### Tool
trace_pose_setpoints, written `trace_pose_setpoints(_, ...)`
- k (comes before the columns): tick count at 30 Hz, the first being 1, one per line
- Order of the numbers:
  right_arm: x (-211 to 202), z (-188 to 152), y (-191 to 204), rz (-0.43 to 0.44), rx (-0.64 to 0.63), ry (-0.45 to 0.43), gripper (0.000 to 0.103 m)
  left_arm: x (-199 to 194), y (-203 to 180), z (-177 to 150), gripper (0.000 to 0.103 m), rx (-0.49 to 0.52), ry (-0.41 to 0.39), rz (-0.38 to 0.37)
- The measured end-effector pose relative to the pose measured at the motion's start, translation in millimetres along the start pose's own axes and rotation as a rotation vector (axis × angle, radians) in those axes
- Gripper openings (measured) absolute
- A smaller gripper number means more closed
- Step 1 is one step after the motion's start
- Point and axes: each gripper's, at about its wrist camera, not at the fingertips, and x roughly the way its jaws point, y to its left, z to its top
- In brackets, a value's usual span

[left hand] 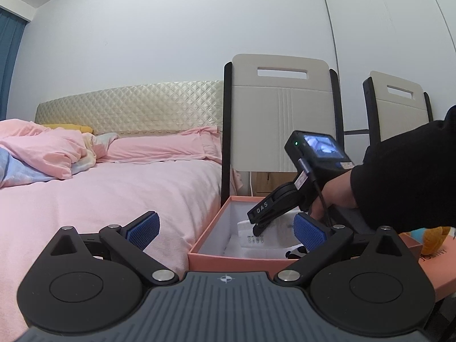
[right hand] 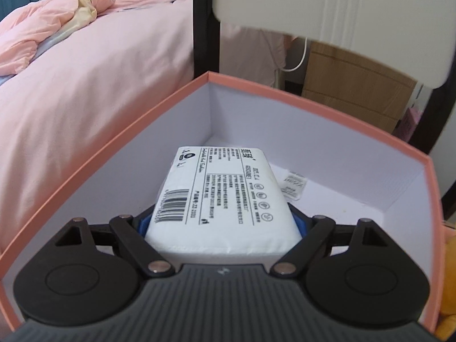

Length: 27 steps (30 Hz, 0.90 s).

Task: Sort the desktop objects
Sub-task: 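Carry the tissue pack with the right gripper and release it into the pink box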

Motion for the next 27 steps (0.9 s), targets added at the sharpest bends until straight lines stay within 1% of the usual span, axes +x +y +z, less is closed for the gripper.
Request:
trace_pose_setpoints(1, 1.6, -0.3, -0.2, 0.004, 0.004, -0.008, 0.088, 0.5, 0.1, -0.3, 0.101, 0.0, 0.002, 0.002)
trace_pose_setpoints(3, 3.1, -0.2, -0.6, 0.005, 0.006, -0.023, 0.097, 1.6, -0.1, -0.7, 0.101, 0.002, 0.008, 0.003)
trace_pose_setpoints(5, -0.5, 1.2, -1.3, -0.007, 0.009, -0.033, 0.103, 2.1, -0.3, -1.6, 0.101, 0.004, 0.013, 0.008)
trace_pose_setpoints(9, -27.4, 5.4, -4.8, 0.008, 0.03, -0.085, 0.103, 3.4, -0.3, -1.7, 0.101, 0.004, 0.017, 0.005)
trace_pose_setpoints(13, -70.2, 1.5, -20.8, 0.033, 0.137, -0.16, 0.103, 4.8, -0.7, -2.0, 0.102, -0.017, 0.035, 0.006)
trace_pose_setpoints(16, -108.4, -11.5, -33.8, 0.039, 0.176, -0.229, 0.103, 5.2, 4.1, -3.1, 0.102, -0.065, 0.017, 0.046)
trace_pose_setpoints(18, -136.9, -23.1, -41.7, 0.01, 0.173, -0.269, 0.103, 8.7, 10.6, -1.3, 0.102, -0.112, 0.024, 0.108)
trace_pose_setpoints(20, -167.2, -37.7, -51.0, -0.001, 0.16, -0.338, 0.103, 11.7, 16.4, 1.5, 0.102, -0.164, 0.03, 0.159)
trace_pose_setpoints(22, -196.2, -53.5, -59.4, -0.017, 0.136, -0.411, 0.103, 11.8, 15.6, 6.1, 0.102, -0.197, 0.025, 0.177)
trace_pose_setpoints(24, -220.5, -70.7, -66.5, -0.037, 0.108, -0.472, 0.103, 11.9, 9.0, 11.1, 0.102, -0.201, 0.023, 0.186)
trace_pose_setpoints(27, -246.4, -97.1, -77.4, -0.058, 0.074, -0.531, 0.103, 11.4, -4.5, 18.1, 0.102, -0.193, 0.026, 0.19)
